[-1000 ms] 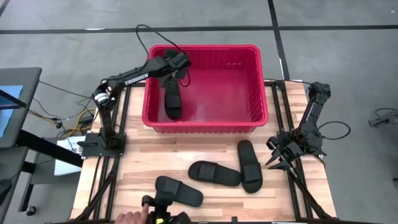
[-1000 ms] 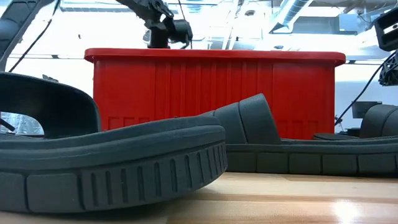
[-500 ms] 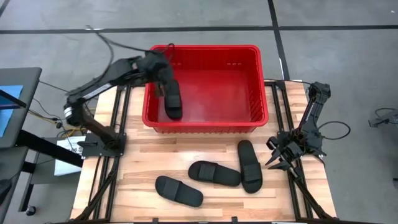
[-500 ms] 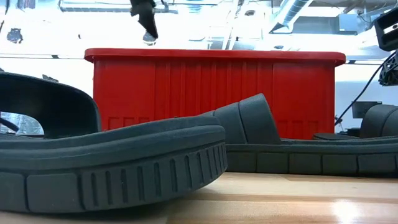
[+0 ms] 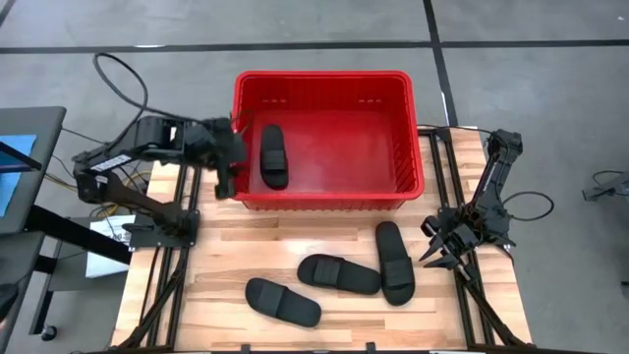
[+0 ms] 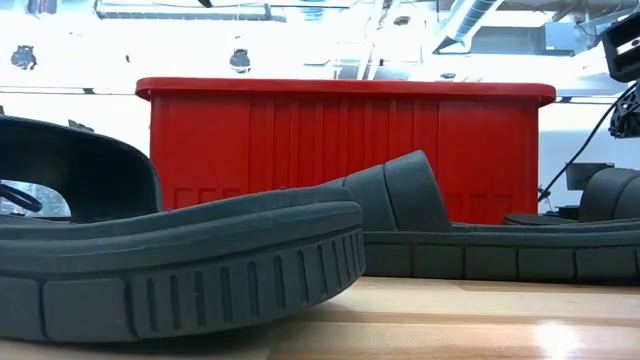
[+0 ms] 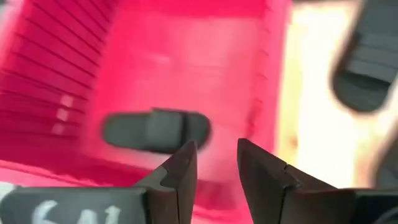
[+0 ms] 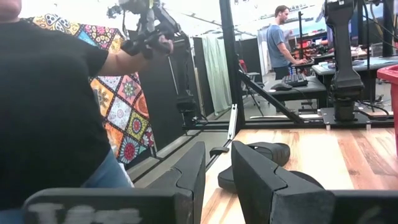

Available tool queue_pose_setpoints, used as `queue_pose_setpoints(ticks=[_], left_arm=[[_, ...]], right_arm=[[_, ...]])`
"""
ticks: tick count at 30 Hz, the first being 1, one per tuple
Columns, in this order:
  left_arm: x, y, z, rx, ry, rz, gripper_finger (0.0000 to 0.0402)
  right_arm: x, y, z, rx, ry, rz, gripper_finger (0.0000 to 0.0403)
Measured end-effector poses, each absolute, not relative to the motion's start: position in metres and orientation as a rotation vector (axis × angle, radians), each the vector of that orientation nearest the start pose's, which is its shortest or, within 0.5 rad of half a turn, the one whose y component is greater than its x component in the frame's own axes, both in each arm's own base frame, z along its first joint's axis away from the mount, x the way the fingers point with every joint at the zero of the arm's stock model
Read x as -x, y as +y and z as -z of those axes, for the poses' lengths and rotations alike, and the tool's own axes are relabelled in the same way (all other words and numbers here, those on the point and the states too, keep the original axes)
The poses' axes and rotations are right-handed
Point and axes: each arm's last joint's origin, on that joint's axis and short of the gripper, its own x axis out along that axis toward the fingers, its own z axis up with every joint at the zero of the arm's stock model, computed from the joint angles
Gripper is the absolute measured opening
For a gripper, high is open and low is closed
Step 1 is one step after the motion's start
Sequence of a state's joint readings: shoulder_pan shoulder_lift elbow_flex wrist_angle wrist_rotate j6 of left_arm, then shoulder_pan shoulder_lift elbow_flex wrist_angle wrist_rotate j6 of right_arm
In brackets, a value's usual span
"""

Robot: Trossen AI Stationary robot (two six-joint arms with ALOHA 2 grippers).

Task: Pick and place slides into bin
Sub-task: Put the black slide into the red bin

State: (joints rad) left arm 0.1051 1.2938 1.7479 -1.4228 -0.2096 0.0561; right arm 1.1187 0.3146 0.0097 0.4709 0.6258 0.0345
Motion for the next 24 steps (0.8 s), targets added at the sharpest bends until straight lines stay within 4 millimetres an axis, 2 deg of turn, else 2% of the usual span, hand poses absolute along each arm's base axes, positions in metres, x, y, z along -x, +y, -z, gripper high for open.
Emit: queue_pose_setpoints(ticks=[4, 6, 11, 18, 24], left_arm=[[-0.189, 0.009, -0.434, -0.098, 1.067, -0.187, 0.0107], [-0.188, 0.000, -0.429, -0.145, 1.134, -0.156, 0.0107], [-0.191, -0.017, -0.417, -0.267, 1.174, -0.060, 0.0107], [-0.190, -0.032, -0.385, -0.382, 1.285, 0.048, 0.0107], [-0.182, -0.047, -0.363, -0.359, 1.324, 0.268, 0.0107]], right_arm=[[-0.064, 0.092, -0.184, -0.162, -0.099, -0.493, 0.0070], [-0.064, 0.092, -0.184, -0.162, -0.099, -0.493, 0.0070], [-0.064, 0.092, -0.184, -0.162, -0.100, -0.493, 0.0070], [-0.064, 0.092, -0.184, -0.163, -0.099, -0.493, 0.0070], [-0.064, 0.092, -0.184, -0.162, -0.099, -0.493, 0.0070]])
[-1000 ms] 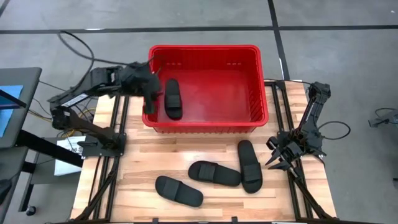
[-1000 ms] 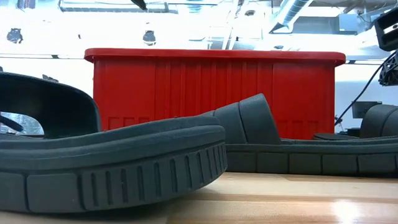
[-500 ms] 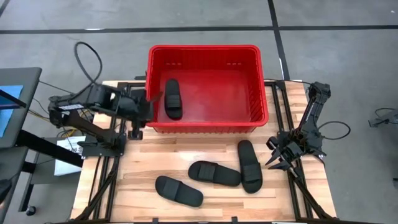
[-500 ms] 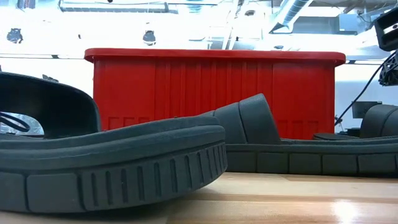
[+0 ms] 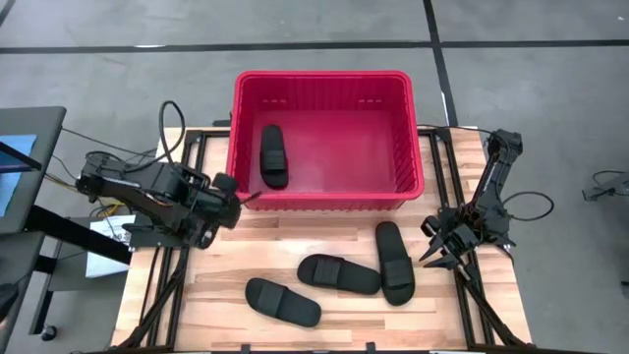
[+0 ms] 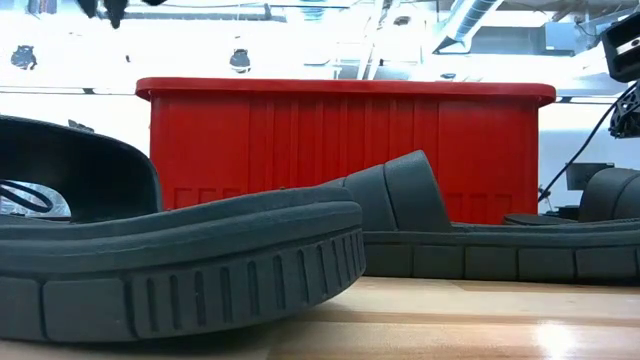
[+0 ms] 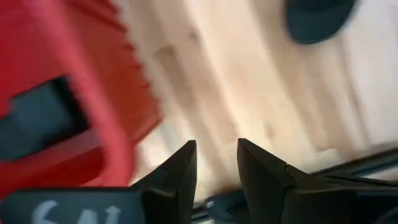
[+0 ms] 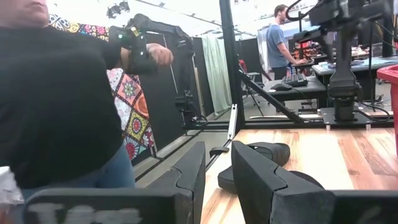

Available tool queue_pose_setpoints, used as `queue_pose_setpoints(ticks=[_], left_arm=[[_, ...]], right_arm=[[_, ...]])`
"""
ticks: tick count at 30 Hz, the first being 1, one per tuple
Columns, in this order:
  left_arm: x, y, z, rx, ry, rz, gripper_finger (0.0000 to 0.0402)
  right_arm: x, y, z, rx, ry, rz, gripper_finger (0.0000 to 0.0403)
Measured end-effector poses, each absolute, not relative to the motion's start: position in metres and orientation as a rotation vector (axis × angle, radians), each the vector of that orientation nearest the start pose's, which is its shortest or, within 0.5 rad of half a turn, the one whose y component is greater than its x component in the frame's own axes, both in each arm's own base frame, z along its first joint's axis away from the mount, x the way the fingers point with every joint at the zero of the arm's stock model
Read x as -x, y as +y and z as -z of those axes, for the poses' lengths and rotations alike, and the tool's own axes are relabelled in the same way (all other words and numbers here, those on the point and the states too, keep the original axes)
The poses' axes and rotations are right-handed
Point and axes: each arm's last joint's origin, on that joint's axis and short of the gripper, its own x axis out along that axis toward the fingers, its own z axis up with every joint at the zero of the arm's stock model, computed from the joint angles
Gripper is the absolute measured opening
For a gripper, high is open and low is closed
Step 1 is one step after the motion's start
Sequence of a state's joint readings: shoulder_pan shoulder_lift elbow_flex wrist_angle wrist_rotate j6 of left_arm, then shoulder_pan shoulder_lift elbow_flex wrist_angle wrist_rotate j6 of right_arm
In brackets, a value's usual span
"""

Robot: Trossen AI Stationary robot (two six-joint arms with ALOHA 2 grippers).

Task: Pick and place slides into bin
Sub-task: Put the black slide into the red bin

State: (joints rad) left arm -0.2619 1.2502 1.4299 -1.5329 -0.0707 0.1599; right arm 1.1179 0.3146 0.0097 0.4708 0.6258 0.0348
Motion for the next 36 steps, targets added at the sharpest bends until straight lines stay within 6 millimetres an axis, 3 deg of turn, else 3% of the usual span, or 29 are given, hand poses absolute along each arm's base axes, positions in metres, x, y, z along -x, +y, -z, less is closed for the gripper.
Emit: queue_pose_setpoints(ticks=[8, 15, 23, 36], left_arm=[[-0.172, -0.075, -0.332, -0.367, 1.241, 0.529, 0.0107], [-0.170, -0.094, -0.295, -0.472, 1.180, 0.653, 0.0107], [-0.172, -0.112, -0.257, -0.430, 1.092, 0.763, 0.0107], [-0.152, -0.135, -0.211, -0.841, 0.926, 0.872, 0.0107]], right_arm=[[-0.064, 0.092, -0.184, -0.162, -0.099, -0.493, 0.0070], [-0.064, 0.092, -0.184, -0.162, -0.099, -0.493, 0.0070], [-0.064, 0.092, -0.184, -0.162, -0.099, -0.493, 0.0070], [-0.064, 0.092, -0.184, -0.162, -0.099, -0.494, 0.0070]])
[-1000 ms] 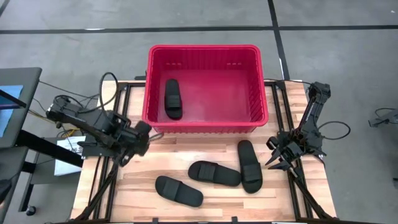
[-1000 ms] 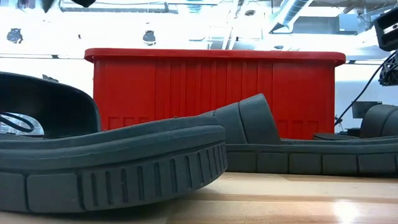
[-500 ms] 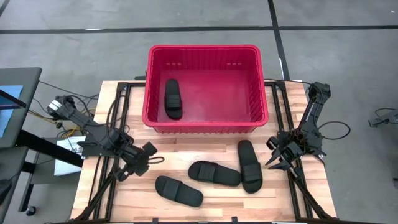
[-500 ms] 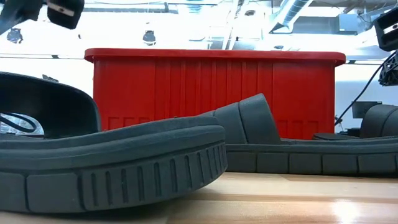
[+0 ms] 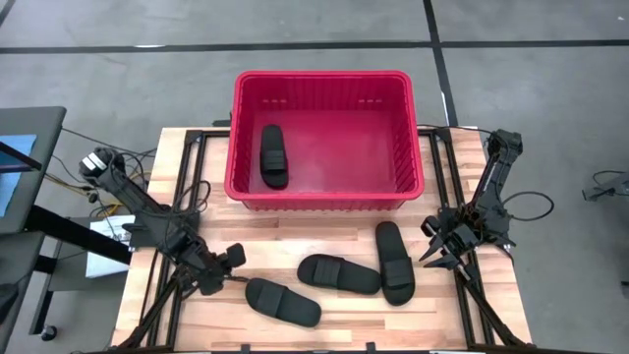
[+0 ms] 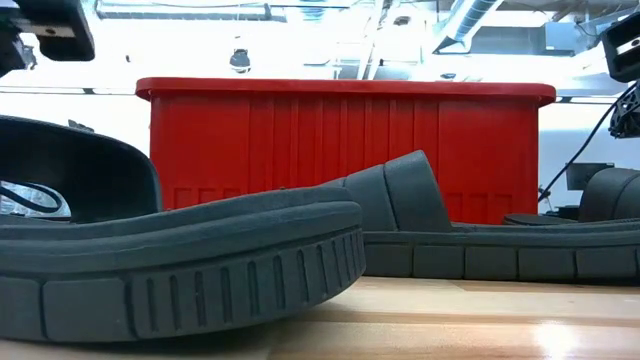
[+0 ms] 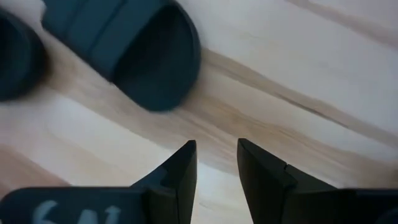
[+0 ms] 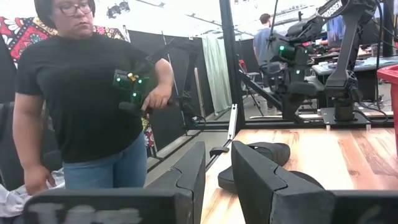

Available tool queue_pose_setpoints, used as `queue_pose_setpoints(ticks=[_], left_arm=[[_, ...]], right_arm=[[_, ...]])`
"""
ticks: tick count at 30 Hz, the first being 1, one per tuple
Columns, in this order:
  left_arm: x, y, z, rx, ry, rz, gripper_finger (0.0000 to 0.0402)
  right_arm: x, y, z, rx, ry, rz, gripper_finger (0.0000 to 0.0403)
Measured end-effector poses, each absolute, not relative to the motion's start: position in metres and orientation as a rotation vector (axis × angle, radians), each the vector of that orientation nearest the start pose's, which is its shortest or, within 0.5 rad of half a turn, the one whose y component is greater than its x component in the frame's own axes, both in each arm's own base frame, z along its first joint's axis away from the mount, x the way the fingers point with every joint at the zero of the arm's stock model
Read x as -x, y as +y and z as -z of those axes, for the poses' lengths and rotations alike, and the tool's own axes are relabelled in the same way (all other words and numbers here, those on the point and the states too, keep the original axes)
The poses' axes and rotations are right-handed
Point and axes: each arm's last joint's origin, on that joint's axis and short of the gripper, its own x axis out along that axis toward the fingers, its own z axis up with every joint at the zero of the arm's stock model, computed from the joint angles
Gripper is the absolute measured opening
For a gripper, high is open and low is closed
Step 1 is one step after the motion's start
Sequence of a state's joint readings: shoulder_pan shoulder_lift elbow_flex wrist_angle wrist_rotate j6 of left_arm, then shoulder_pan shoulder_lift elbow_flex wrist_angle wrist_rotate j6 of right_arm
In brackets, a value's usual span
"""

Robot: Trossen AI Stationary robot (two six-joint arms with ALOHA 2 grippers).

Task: Pick and place slides into bin
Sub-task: Put the black slide into the red bin

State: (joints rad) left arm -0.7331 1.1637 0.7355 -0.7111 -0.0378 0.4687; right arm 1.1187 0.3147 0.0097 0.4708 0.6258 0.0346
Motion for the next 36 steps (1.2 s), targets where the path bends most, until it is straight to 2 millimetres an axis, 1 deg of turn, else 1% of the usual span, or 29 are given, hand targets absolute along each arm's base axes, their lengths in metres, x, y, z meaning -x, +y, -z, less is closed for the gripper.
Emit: queue_pose_setpoints(ticks=[3, 8, 11, 13, 16, 20, 24, 29, 36], left_arm=[[-0.152, -0.141, -0.208, -0.953, 0.829, 0.872, 0.0107], [-0.157, -0.146, -0.205, -1.068, 0.666, 0.892, 0.0107], [-0.158, -0.149, -0.201, -1.132, 0.589, 0.993, 0.0107], [-0.158, -0.151, -0.195, -1.159, 0.585, 1.066, 0.0107], [-0.160, -0.155, -0.186, -1.210, 0.607, 1.112, 0.0107], [-0.166, -0.161, -0.171, -1.325, 0.621, 1.133, 0.0107], [-0.173, -0.167, -0.162, -1.380, 0.592, 1.112, 0.0107], [-0.178, -0.170, -0.163, -1.430, 0.539, 1.067, 0.0107], [-0.179, -0.171, -0.164, -1.449, 0.509, 1.080, 0.0107]], right_arm=[[-0.064, 0.092, -0.184, -0.163, -0.099, -0.494, 0.0070], [-0.064, 0.092, -0.184, -0.162, -0.099, -0.493, 0.0070], [-0.064, 0.092, -0.184, -0.163, -0.099, -0.493, 0.0070], [-0.064, 0.092, -0.184, -0.162, -0.099, -0.493, 0.0070], [-0.064, 0.092, -0.184, -0.162, -0.099, -0.493, 0.0070], [-0.064, 0.092, -0.184, -0.162, -0.099, -0.493, 0.0070], [-0.064, 0.092, -0.184, -0.162, -0.099, -0.493, 0.0070], [-0.064, 0.092, -0.184, -0.162, -0.099, -0.493, 0.0070], [-0.064, 0.092, -0.184, -0.162, -0.099, -0.493, 0.0070]])
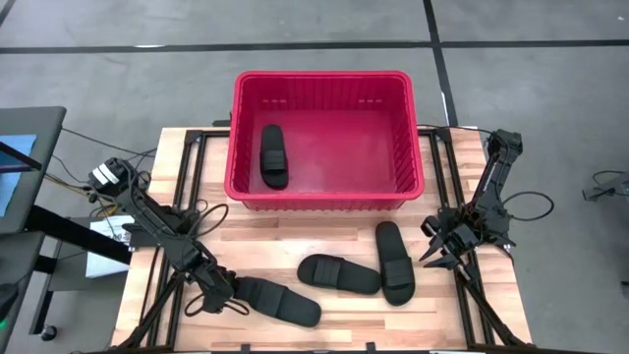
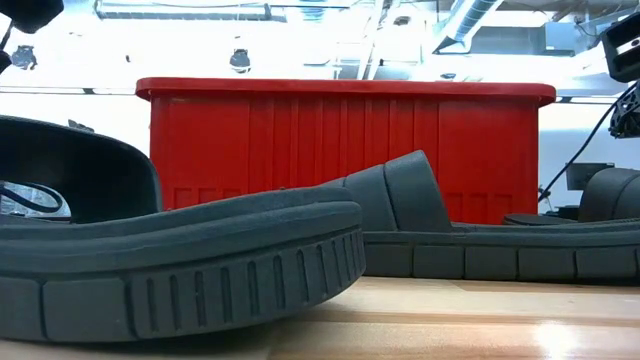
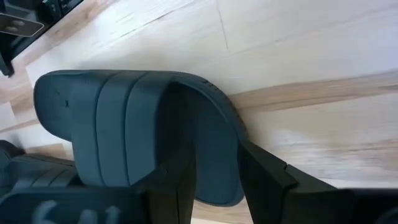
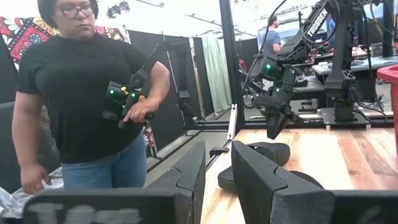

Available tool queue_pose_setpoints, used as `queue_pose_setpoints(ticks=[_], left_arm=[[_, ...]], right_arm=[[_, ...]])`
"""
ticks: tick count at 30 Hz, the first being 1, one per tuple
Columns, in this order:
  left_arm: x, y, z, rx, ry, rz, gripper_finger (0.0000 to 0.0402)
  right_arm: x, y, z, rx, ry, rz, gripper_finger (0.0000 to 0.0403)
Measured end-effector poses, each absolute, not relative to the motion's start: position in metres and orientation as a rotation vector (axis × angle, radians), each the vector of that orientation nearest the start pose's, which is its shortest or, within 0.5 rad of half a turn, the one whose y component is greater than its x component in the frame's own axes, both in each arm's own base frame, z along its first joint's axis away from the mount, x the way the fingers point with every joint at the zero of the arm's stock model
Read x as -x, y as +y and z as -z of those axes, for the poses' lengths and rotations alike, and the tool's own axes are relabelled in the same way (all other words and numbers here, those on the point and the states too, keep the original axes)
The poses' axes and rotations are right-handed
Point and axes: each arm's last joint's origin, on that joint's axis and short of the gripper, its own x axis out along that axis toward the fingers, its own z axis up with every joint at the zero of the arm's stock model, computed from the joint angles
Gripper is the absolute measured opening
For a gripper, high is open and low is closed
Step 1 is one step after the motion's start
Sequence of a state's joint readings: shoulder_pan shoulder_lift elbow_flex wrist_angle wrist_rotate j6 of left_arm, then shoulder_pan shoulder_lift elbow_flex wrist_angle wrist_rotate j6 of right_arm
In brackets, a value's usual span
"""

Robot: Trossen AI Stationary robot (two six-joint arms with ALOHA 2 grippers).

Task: Pick and place slides into bin
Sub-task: Put the black slide into the red bin

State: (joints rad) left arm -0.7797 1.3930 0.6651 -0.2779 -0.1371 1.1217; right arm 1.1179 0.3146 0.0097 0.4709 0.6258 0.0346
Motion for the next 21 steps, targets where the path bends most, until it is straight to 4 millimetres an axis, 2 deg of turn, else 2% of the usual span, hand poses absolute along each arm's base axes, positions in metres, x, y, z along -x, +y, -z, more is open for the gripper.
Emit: queue_pose_setpoints(ticks=[8, 21], left_arm=[[-0.179, -0.171, -0.164, -1.438, 0.507, 1.094, 0.0107], [-0.189, -0.160, -0.164, -1.403, 0.544, 1.063, 0.0107]], right_arm=[[-0.064, 0.092, -0.184, -0.162, -0.099, -0.493, 0.0070], [-0.064, 0.092, -0.184, -0.162, -0.099, -0.494, 0.0070]])
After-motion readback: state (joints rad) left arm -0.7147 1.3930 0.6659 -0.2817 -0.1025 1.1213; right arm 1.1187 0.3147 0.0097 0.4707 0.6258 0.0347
